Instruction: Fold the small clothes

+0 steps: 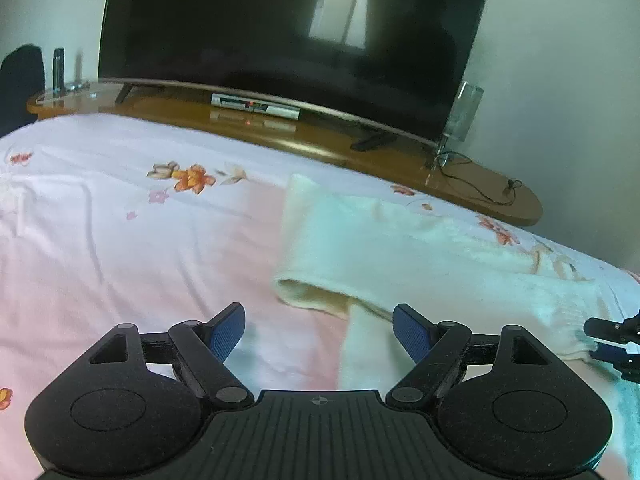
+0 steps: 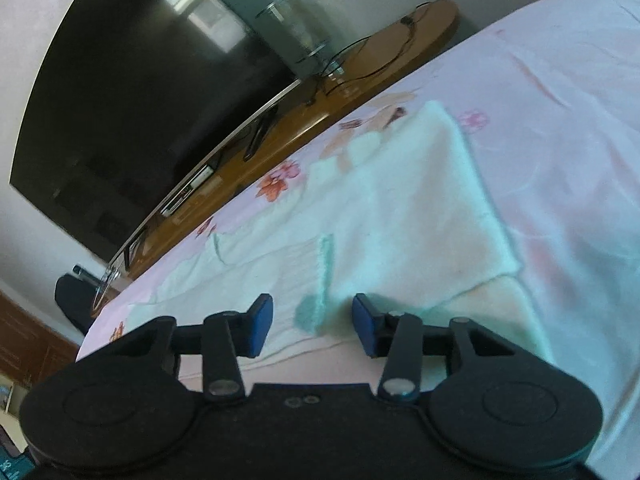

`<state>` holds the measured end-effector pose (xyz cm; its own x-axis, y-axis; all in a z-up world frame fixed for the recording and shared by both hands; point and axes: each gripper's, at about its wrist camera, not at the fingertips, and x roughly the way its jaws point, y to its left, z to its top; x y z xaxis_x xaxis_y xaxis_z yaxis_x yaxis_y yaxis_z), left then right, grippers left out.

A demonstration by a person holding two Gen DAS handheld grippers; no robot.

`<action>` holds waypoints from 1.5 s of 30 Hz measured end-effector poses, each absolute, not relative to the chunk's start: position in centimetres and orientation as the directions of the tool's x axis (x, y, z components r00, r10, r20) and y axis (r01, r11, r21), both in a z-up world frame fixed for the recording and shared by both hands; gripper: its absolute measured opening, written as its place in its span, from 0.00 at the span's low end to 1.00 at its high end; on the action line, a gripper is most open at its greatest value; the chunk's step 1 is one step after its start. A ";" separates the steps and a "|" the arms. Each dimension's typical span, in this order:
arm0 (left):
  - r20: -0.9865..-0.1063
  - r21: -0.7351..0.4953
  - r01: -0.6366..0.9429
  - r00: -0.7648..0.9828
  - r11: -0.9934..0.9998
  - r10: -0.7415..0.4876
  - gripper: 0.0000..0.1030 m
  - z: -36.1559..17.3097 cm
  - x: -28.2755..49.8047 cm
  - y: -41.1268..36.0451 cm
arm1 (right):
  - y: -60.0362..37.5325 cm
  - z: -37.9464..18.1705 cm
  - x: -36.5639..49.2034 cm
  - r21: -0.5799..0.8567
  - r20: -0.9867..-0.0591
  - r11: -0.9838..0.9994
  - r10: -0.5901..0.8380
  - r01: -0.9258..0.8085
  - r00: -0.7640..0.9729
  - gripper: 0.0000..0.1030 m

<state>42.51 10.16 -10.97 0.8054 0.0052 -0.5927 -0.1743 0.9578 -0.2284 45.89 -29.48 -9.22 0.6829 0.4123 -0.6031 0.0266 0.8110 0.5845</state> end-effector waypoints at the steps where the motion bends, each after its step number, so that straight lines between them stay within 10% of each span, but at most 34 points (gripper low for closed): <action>1: -0.598 -0.222 -0.176 0.801 0.959 0.008 0.78 -11.3 42.9 10.3 | -28.9 -9.1 46.1 0.575 -0.607 0.818 0.416 0.012 0.677 0.42; 3: -0.609 -0.228 -0.174 0.793 0.958 -0.001 0.78 -11.9 43.5 10.4 | -28.0 -9.0 46.4 0.549 -0.616 0.835 0.420 -0.018 0.666 0.34; 5: -0.606 -0.243 -0.165 0.795 0.956 -0.017 0.78 -12.1 44.3 10.3 | -27.1 -8.8 47.0 0.529 -0.621 0.847 0.430 -0.054 0.655 0.05; 15: -0.596 -0.253 -0.115 0.801 0.961 -0.061 0.78 -12.0 46.8 9.2 | -28.1 -0.2 46.0 0.508 -0.414 0.842 0.423 -0.181 0.806 0.05; 45: -0.644 -0.162 -0.137 0.765 0.977 0.000 0.78 -12.7 47.7 8.4 | -33.6 -3.7 45.7 0.495 -0.494 0.868 0.319 -0.040 0.809 0.05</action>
